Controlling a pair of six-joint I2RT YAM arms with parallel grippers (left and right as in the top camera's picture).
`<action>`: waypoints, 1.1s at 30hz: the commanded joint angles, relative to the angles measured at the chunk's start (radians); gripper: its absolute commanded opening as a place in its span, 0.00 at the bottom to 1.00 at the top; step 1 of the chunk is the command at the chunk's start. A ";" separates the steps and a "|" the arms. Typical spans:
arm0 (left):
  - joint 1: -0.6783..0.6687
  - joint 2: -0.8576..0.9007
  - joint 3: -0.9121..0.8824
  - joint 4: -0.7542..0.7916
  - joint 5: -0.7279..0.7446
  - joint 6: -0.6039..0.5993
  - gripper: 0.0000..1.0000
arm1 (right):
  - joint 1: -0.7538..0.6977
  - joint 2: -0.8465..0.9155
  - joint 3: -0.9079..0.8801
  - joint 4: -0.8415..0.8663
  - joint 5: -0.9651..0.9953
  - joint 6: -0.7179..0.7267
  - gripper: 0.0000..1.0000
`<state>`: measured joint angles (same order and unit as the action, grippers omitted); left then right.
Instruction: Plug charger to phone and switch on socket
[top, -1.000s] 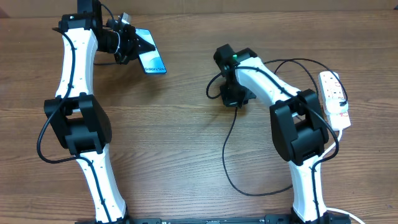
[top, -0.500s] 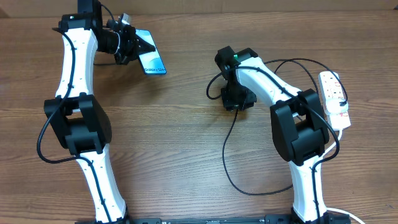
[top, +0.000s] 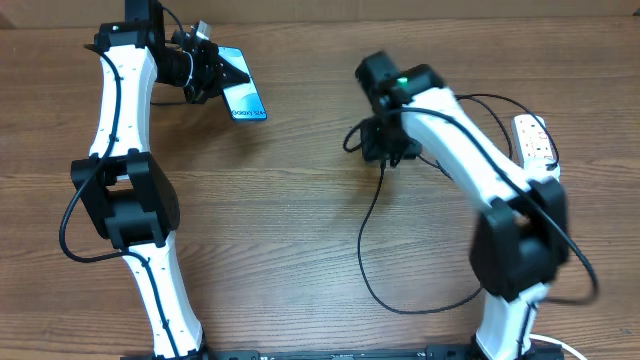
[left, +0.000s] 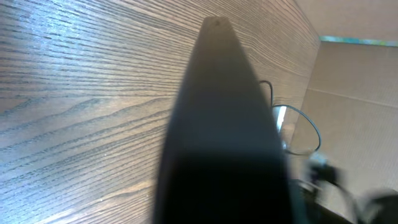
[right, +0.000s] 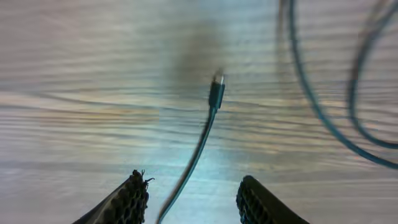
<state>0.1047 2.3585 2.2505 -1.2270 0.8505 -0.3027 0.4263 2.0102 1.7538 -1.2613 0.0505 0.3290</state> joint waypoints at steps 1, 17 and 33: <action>-0.007 -0.017 0.010 0.000 0.010 0.030 0.04 | 0.002 -0.041 -0.079 0.034 -0.008 0.024 0.47; -0.007 -0.017 0.010 0.009 0.010 0.030 0.04 | -0.063 -0.040 -0.458 0.501 -0.031 -0.018 0.40; -0.007 -0.017 0.010 0.008 0.010 0.030 0.04 | -0.030 -0.005 -0.459 0.540 -0.035 -0.022 0.22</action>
<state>0.1047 2.3585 2.2505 -1.2228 0.8398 -0.2909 0.3893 1.9945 1.3018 -0.7189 0.0216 0.3126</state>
